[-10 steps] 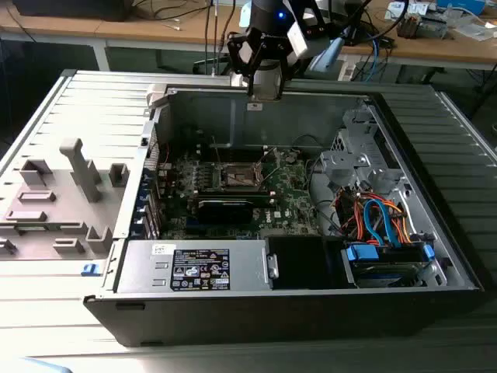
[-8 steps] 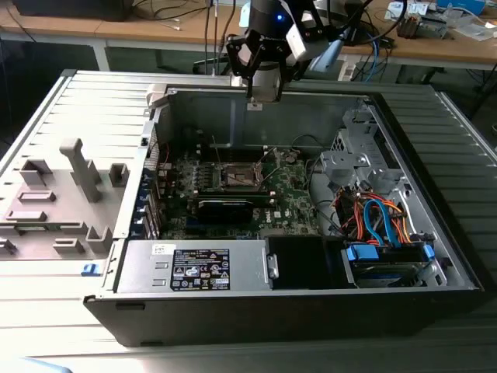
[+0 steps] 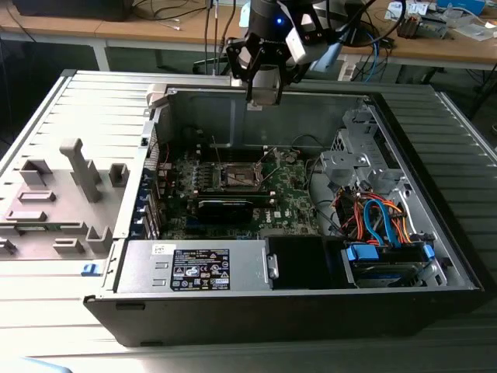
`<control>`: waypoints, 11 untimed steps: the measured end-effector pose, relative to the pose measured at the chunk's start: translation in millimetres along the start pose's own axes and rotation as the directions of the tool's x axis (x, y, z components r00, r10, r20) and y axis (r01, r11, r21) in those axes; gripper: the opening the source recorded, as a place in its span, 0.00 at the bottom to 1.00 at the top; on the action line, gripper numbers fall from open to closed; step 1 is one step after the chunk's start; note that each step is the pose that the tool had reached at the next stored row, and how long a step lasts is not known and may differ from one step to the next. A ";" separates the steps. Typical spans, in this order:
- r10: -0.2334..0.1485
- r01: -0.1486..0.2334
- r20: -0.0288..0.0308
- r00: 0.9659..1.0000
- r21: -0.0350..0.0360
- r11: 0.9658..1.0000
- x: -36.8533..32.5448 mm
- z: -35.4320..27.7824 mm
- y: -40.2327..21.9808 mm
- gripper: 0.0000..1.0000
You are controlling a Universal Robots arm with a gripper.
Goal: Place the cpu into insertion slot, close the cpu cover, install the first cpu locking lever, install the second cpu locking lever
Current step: 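Place the cpu into insertion slot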
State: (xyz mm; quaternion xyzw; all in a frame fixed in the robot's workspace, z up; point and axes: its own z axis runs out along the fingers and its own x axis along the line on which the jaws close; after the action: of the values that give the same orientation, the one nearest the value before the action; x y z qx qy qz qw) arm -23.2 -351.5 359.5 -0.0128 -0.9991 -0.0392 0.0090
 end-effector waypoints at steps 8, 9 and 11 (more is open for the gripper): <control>0.000 0.000 0.000 1.000 0.000 1.000 1.2 0.2 -3.3 0.55; 0.000 0.000 0.000 1.000 0.000 1.000 1.7 0.2 -3.4 0.55; 0.000 0.000 0.000 1.000 0.000 1.000 3.5 0.3 -4.1 0.55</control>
State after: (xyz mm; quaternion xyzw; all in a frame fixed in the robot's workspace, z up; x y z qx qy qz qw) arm -26.8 -355.5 358.9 -0.0128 -0.9991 -0.0393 0.0090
